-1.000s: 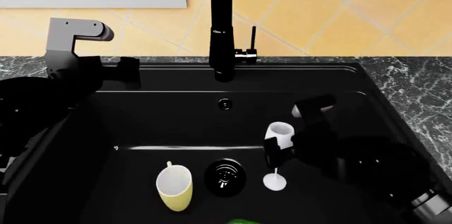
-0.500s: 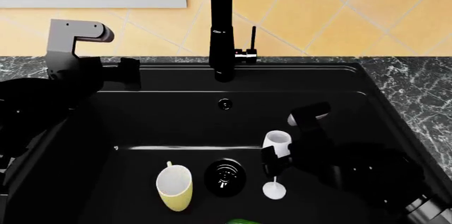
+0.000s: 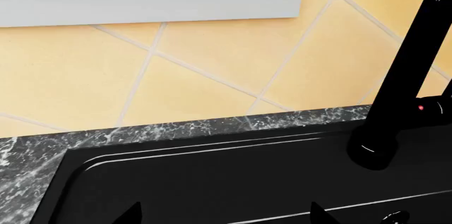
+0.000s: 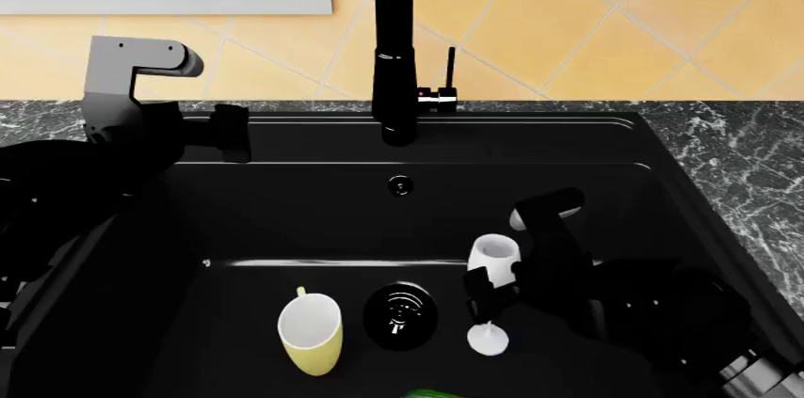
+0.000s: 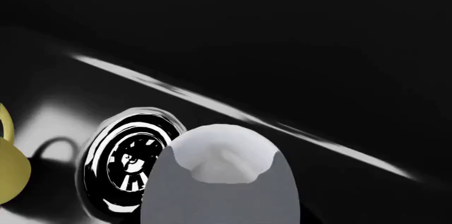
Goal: Pick the cup and wine glass and place them in the sink. Then turn on the water.
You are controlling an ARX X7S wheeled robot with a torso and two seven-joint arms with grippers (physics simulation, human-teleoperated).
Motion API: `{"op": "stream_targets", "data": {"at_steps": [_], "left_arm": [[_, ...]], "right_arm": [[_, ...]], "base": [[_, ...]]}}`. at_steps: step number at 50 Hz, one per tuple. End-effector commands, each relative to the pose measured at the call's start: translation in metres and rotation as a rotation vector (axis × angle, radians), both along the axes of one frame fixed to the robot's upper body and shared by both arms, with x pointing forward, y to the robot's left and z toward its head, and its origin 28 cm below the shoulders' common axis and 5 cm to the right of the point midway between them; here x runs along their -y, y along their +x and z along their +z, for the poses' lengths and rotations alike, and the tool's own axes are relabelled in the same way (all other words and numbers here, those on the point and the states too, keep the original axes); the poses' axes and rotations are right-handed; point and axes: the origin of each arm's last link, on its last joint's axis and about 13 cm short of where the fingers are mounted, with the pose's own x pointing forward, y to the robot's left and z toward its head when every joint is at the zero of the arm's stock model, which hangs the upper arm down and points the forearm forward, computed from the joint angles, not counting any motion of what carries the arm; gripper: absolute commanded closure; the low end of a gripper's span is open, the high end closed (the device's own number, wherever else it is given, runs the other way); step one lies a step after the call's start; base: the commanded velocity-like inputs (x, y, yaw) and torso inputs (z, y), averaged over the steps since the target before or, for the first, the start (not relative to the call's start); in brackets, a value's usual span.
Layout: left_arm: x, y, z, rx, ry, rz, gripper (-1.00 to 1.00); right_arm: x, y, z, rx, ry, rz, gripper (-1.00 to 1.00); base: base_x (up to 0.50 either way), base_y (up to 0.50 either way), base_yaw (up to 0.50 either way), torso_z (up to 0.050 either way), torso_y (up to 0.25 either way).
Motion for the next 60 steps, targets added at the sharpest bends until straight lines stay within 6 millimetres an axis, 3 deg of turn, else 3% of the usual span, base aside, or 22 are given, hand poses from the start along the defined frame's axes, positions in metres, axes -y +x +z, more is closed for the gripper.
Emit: {"op": "stream_targets", "data": {"at_steps": [1, 10, 24, 42, 54, 56, 60], "left_arm": [[0.000, 0.000, 0.000, 0.001, 0.000, -0.001, -1.00], [-0.001, -0.001, 0.001, 0.004, -0.001, -0.001, -1.00], [0.001, 0.000, 0.003, 0.010, -0.007, -0.006, -1.00], [-0.001, -0.003, 0.008, 0.019, -0.010, -0.008, -1.00], [0.001, -0.006, 0.011, 0.032, -0.010, -0.014, -1.00], [0.002, -0.005, 0.017, 0.063, -0.002, 0.005, -1.00], [0.006, -0.001, 0.024, 0.087, 0.001, 0.019, -1.00]], "right_arm": [[0.001, -0.002, -0.001, -0.015, -0.009, 0.008, -1.00], [0.001, -0.001, 0.007, -0.002, -0.009, 0.011, -1.00], [0.009, -0.007, 0.035, 0.038, -0.034, 0.005, -1.00], [0.010, 0.001, 0.075, 0.143, -0.007, -0.016, -1.00], [0.009, 0.012, 0.110, 0.245, 0.006, -0.036, -1.00], [0.003, 0.025, 0.139, 0.344, 0.010, -0.051, -1.00], [-0.001, 0.035, 0.159, 0.412, 0.013, -0.064, -1.00]], "base": [[0.00, 0.00, 0.00, 0.000, 0.000], [0.00, 0.00, 0.00, 0.000, 0.000], [0.00, 0.00, 0.00, 0.000, 0.000], [0.00, 0.00, 0.00, 0.000, 0.000], [0.00, 0.00, 0.00, 0.000, 0.000], [0.00, 0.00, 0.00, 0.000, 0.000], [0.00, 0.00, 0.00, 0.000, 0.000]]}}
